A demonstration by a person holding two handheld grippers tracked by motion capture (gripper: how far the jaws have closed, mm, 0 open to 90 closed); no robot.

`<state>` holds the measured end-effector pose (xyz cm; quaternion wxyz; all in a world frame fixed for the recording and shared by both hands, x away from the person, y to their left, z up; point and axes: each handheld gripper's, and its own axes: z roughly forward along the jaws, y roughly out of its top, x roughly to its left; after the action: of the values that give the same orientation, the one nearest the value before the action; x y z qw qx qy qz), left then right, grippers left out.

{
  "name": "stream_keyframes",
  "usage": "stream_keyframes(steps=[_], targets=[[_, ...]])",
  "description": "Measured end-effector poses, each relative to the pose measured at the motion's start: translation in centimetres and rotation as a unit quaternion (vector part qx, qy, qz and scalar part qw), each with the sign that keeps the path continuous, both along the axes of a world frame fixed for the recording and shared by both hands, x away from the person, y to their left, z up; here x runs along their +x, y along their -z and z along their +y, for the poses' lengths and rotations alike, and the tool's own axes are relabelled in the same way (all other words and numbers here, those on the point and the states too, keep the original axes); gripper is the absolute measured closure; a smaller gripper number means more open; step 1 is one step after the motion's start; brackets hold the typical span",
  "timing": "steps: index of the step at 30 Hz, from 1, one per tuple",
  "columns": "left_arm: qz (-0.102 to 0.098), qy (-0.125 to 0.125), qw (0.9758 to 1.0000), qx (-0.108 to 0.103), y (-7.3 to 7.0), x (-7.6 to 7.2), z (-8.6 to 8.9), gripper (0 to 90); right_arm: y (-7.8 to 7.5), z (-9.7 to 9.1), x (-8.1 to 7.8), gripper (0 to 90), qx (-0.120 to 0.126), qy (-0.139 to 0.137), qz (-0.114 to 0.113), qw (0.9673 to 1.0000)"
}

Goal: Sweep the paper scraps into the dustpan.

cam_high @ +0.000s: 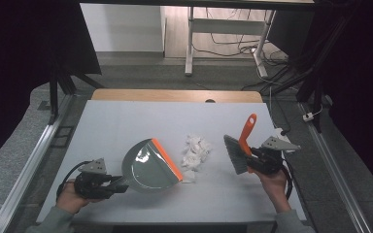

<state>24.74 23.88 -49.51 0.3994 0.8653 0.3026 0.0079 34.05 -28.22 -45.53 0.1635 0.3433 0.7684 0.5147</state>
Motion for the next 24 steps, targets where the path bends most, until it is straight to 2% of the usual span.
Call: stream_keyframes(steps=[11, 16, 24], targets=[[0.015, 0.025, 0.9995, 0.004, 0.7, -0.4, -0.4, 61.3, -0.5, 1.2, 1.7, 70.3, 0.013, 0.012, 0.01, 0.9998], [0.021, 0.035, 0.9992, 0.004, 0.9, -0.4, -0.6, 61.3, -0.8, 1.9, 2.8, 70.3, 0.011, 0.013, 0.011, 0.9998], [0.032, 0.035, 0.9989, 0.002, 1.3, -0.5, -0.8, 61.3, -1.0, 3.3, 4.4, 70.3, -0.003, 0.01, 0.012, 0.9999]])
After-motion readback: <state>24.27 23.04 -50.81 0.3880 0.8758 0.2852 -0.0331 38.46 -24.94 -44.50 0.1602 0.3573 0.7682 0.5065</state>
